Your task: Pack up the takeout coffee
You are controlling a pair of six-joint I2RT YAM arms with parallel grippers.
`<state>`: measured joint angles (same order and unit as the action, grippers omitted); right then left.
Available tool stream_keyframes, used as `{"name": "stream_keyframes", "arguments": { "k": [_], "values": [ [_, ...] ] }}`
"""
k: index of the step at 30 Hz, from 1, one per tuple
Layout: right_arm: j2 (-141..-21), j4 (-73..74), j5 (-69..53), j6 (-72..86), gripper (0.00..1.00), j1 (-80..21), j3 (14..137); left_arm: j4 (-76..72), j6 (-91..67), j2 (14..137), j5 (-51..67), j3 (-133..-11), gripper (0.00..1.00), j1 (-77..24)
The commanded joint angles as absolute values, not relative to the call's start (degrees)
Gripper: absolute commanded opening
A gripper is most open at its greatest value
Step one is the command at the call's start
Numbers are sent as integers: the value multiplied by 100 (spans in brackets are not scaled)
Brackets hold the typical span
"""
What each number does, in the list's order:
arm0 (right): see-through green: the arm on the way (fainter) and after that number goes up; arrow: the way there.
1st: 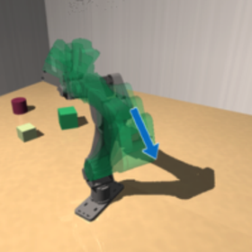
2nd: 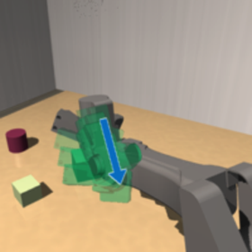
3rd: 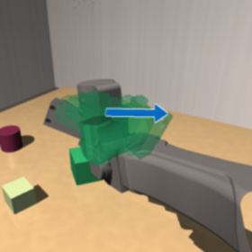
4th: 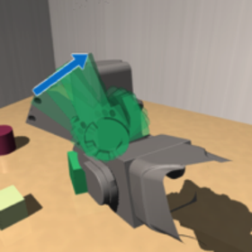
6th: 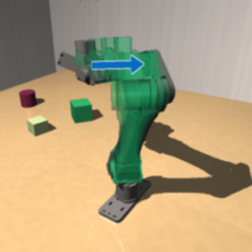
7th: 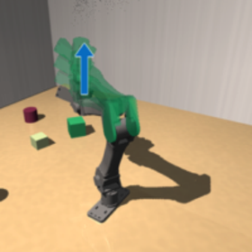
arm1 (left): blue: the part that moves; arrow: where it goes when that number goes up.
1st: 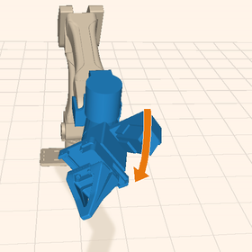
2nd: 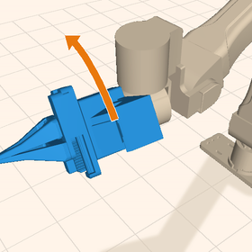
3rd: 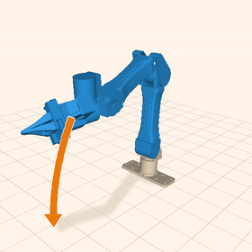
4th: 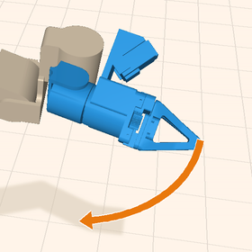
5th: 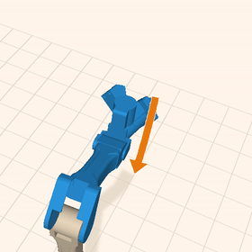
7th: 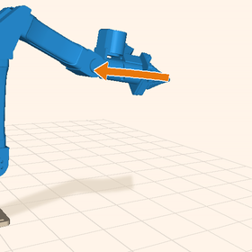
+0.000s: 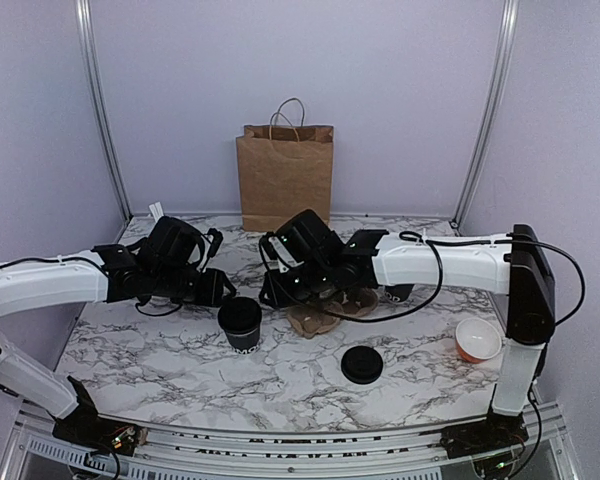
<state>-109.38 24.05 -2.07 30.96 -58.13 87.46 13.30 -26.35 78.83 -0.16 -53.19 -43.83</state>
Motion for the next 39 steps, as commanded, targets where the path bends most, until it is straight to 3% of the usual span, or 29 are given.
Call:
{"name": "stream_keyframes", "arguments": {
  "k": [1,17,39],
  "values": [
    [-10622,2179,-481,2915,21,-5550,8710,1687,-2698,7446,-33,-5210,34,-4395],
    [-11242,2285,-1363,2466,21,-5318,9215,1764,-2993,6987,519,-4464,29,-4403],
    [-11387,2592,-1024,2139,26,-5669,9585,1852,-2972,7271,586,-4648,26,-4421]
  ]
}}
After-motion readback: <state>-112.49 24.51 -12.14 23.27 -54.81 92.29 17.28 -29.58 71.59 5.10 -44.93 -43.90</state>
